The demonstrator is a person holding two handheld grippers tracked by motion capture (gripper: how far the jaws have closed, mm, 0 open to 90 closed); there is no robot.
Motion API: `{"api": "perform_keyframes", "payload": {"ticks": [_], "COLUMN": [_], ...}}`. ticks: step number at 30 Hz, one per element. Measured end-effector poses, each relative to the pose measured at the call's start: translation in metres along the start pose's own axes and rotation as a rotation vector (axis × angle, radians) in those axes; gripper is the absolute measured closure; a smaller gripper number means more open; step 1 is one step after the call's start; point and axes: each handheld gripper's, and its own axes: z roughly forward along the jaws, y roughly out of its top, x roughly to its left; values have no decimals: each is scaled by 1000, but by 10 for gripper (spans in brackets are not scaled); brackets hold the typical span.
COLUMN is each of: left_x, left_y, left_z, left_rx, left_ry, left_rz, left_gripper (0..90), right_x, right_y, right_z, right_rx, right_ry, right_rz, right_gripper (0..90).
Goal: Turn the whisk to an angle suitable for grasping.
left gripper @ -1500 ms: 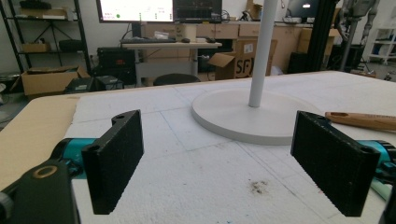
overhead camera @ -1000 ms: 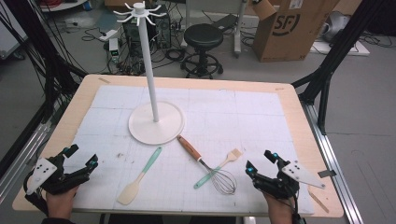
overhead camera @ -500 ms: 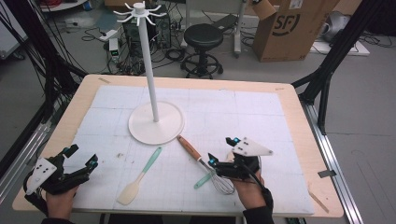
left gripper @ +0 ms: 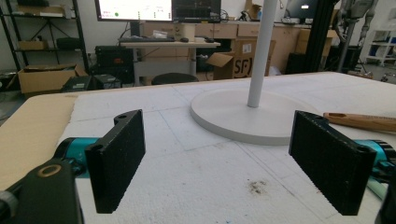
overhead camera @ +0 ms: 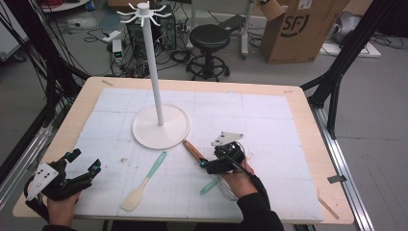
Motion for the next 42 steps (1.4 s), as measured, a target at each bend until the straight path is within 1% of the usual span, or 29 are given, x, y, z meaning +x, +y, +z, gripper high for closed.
{"api": "perform_keyframes", "payload": {"ticks": [3, 8, 13, 14, 15, 16, 17, 18, 20, 23, 24, 25, 28, 29, 30, 32, 34, 42], "left_x": [0, 0, 0, 0, 0, 0, 0, 0, 0, 0, 0, 0, 0, 0, 0, 0, 0, 0], "left_y": [0, 0, 0, 0, 0, 0, 0, 0, 0, 0, 0, 0, 0, 0, 0, 0, 0, 0], "left_z": [0, 0, 0, 0, 0, 0, 0, 0, 0, 0, 0, 0, 0, 0, 0, 0, 0, 0], "left_rx": [1, 4, 3, 3, 3, 2, 1, 0, 1, -1, -3, -2, -3, -3, -4, -3, -2, -1], "left_ry": [0, 1, 0, 0, 0, 0, 0, 0, -1, -2, -3, -3, -3, -2, -2, -2, -1, -1], "left_rz": [0, 2, 0, 1, 1, -1, 0, 0, 2, 0, -2, -1, -1, 1, -1, 1, 1, 3], "left_gripper": [192, 192, 192, 192, 192, 192, 192, 192, 192, 192, 192, 192, 192, 192, 192, 192, 192, 192], "right_x": [0, -2, -1, 0, 0, 1, 2, 2, 3, 3, 2, 2, 1, -1, -2, -4, -4, -8], "right_y": [2, 5, 7, 7, 7, 7, 7, 8, 8, 7, 7, 8, 9, 9, 9, 7, 6, 3], "right_z": [5, 12, 23, 26, 26, 32, 33, 35, 36, 37, 35, 34, 33, 31, 30, 30, 28, 20], "right_rx": [28, 74, 153, 179, 179, 234, 243, 261, 274, 327, 328, 336, 349, 365, 368, 378, 393, 383], "right_ry": [15, 32, 52, 56, 56, 60, 61, 60, 54, 34, 36, 35, 21, 13, 15, 33, 33, 17], "right_rz": [2, -9, -37, -39, -39, -57, -65, -83, -109, -151, -147, -155, -169, -174, -164, -155, -152, -154], "right_gripper": [238, 266, 314, 315, 315, 325, 329, 335, 362, 372, 384, 392, 401, 401, 401, 402, 410, 464]}}
